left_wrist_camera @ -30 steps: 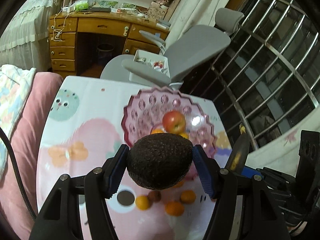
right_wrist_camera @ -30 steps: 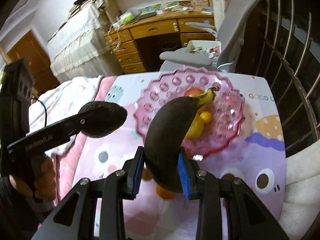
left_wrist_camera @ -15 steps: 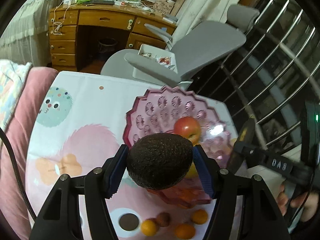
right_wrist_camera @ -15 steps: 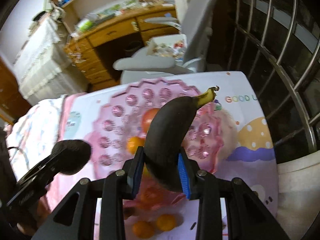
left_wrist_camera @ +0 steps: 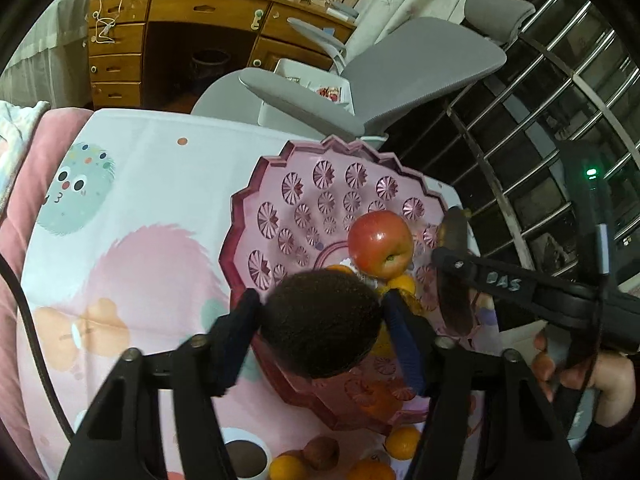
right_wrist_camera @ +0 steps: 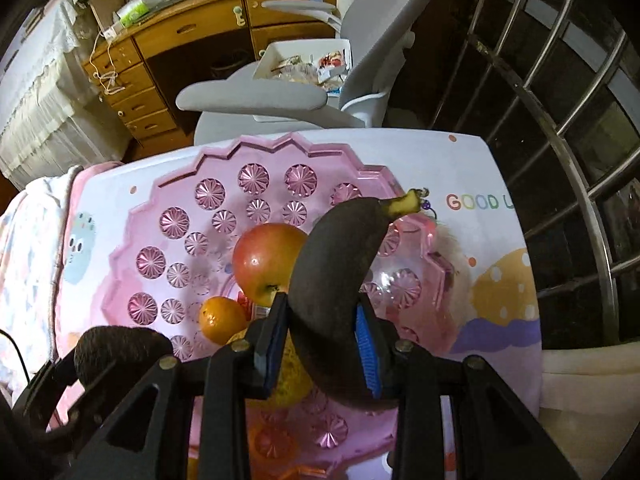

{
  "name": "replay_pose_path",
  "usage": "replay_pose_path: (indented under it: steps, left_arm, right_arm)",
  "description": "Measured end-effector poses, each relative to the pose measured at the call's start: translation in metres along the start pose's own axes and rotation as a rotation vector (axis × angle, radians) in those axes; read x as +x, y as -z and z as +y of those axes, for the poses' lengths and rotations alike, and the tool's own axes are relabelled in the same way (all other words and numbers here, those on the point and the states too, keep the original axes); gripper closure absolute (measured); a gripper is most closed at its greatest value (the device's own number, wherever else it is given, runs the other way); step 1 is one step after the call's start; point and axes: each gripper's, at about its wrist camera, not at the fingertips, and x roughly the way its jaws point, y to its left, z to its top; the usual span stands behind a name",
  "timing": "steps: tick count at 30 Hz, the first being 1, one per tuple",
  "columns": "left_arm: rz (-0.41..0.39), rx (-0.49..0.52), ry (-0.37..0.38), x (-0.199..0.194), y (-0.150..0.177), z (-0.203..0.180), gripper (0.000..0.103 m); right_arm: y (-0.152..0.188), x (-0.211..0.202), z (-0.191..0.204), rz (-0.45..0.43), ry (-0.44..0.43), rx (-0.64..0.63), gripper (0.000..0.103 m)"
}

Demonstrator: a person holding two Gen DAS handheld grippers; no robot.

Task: Organize fruits
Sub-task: 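Lift the avocado with the left tool while the right carries the banana over the bowl, then open both grippers to drop the avocado and banana into the pink bowl, then move the left tool to a mandarin while the right tool moves to the red fruit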

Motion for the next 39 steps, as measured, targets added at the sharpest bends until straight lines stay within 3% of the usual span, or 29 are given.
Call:
replay_pose_path:
  steps: [6,10,17,29,39]
  left_arm:
    - [0.01,0.027,0.024,0.002,0.002,-0.009,0.051]
    - [0.022,0.046,0.014,-0.004,0.002,-0.014,0.05]
    - [0.037,0.035,0.015,-0.022,0.012,-0.02,0.043]
    - [0.052,0.01,-0.038,-0.048,0.047,-0.037,0.041]
    - [0.084,-0.074,-0.107,-0.054,0.09,-0.052,0.035]
  right_arm:
    - [0.0,0.009,0.003,0.0,-0.021,0.003,0.068]
    - [0.001,-0.002,0.001,-0.029,-0.052,0.018,0.054]
    - [0.012,-0.026,-0.021,-0.052,-0.095,0.07,0.053]
    - [0.048,-0.066,-0.069,-0.113,-0.162,0.128,0.052]
    - [0.08,-0.062,-0.092,-0.078,-0.22,0.044,0.052]
